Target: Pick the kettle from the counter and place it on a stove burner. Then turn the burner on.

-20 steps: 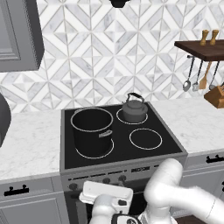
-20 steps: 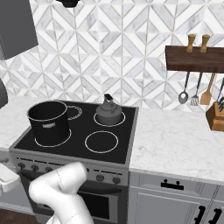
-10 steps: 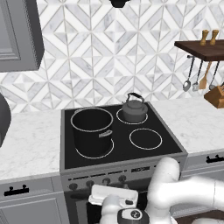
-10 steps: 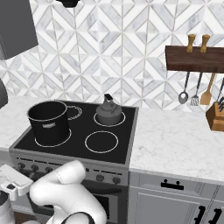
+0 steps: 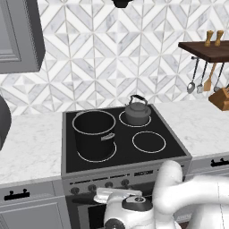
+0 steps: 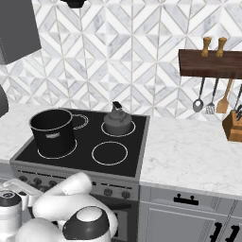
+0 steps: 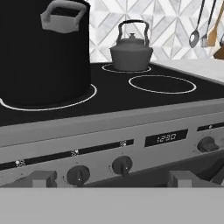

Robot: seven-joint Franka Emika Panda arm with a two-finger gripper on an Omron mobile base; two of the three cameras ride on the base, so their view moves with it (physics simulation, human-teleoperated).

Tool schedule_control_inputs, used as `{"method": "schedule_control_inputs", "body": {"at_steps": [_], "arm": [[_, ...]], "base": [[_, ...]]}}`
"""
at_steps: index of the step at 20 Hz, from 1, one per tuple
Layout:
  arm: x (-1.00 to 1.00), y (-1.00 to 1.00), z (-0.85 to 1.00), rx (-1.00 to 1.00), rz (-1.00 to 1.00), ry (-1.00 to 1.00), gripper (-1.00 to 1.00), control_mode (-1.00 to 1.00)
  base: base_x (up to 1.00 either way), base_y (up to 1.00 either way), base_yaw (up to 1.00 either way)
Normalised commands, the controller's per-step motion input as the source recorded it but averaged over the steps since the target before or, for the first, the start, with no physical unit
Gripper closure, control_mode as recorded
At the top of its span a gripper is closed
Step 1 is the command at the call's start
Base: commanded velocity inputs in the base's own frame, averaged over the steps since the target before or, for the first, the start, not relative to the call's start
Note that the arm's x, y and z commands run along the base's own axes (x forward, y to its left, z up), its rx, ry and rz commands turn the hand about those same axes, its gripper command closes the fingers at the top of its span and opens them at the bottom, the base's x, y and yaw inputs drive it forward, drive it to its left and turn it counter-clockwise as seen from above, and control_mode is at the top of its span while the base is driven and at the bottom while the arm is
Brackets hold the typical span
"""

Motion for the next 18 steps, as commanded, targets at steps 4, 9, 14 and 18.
{"method": "schedule_control_inputs", "body": {"at_steps": [4, 9, 14, 18], "arm": [[0.0, 0.0, -0.57, 0.0, 0.0, 0.0, -1.0, -1.0], [0.13, 0.0, -0.31, 0.0, 0.0, 0.0, -1.0, -1.0], [0.41, 0.0, -0.08, 0.0, 0.0, 0.0, -1.0, -1.0], [0.53, 0.0, -0.04, 0.0, 0.0, 0.0, -1.0, -1.0]], "base": [[0.0, 0.0, 0.0], [0.0, 0.0, 0.0], [0.0, 0.0, 0.0], [0.0, 0.0, 0.0]]}}
